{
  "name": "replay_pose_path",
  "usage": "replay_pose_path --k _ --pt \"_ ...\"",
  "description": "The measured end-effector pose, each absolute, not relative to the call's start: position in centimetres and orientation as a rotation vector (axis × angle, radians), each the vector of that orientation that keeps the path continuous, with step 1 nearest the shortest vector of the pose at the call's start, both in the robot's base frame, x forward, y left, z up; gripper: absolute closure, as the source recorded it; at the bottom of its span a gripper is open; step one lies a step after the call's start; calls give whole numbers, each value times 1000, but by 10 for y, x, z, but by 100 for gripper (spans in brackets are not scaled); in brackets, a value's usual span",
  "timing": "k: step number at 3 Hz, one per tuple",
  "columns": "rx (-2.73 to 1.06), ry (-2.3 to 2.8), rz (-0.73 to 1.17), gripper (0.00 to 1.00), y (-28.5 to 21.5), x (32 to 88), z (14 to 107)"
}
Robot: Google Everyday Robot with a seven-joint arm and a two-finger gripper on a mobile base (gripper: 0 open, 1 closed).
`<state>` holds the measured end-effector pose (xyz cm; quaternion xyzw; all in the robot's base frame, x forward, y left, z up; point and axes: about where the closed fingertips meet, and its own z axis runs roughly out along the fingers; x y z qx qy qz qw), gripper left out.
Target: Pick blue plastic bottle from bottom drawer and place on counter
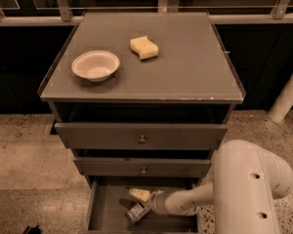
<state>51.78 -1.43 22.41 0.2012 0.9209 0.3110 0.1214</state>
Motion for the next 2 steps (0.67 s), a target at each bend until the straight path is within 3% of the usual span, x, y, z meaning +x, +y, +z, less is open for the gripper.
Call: replay_pose_path --k 2 --pt "665 2671 886 0 -10 521 213"
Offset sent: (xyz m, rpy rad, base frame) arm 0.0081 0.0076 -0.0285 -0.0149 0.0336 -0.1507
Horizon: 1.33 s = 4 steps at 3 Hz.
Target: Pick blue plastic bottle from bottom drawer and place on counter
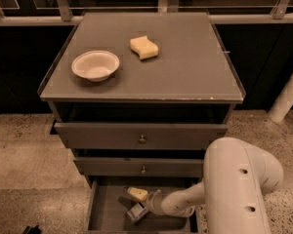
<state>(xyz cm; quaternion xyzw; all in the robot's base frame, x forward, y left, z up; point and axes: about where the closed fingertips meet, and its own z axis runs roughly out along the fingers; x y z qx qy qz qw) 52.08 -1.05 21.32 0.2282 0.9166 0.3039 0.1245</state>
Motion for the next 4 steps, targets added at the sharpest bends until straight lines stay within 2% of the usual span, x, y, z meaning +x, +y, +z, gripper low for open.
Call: replay_pose_path --k 3,4 --pt "832 2676 667 0 -25 513 174" --pt "841 2672 672 0 -20 518 174"
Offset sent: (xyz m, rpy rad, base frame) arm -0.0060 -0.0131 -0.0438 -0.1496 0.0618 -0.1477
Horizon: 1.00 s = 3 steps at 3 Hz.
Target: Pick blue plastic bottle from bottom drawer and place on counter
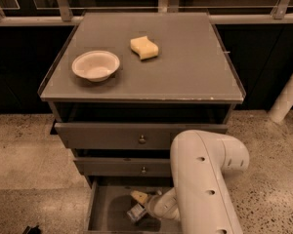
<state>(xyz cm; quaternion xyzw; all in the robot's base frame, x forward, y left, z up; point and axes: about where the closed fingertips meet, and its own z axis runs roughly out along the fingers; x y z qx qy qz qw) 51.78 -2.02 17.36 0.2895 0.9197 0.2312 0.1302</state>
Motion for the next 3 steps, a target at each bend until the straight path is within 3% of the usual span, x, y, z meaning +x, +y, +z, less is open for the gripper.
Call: replay_pose_path --k 3 --pt "832 2684 684 0 9 535 168"
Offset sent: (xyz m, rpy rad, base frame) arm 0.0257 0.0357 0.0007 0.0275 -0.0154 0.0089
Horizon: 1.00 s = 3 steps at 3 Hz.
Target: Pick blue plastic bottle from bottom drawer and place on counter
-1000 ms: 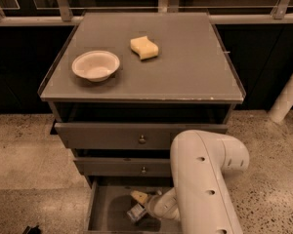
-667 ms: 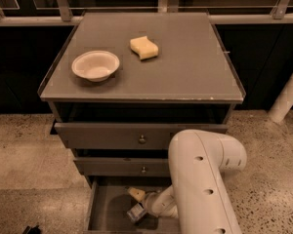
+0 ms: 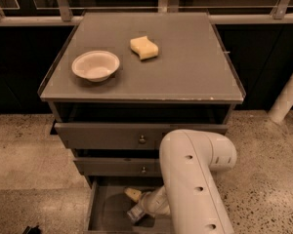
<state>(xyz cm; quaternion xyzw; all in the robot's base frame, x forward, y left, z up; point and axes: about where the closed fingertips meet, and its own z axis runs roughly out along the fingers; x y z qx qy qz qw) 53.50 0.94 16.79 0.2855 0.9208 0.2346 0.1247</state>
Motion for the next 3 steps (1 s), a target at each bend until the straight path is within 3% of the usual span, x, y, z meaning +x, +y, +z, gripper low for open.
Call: replay_pose_path --k 3 --pt "860 2729 629 0 9 533 149"
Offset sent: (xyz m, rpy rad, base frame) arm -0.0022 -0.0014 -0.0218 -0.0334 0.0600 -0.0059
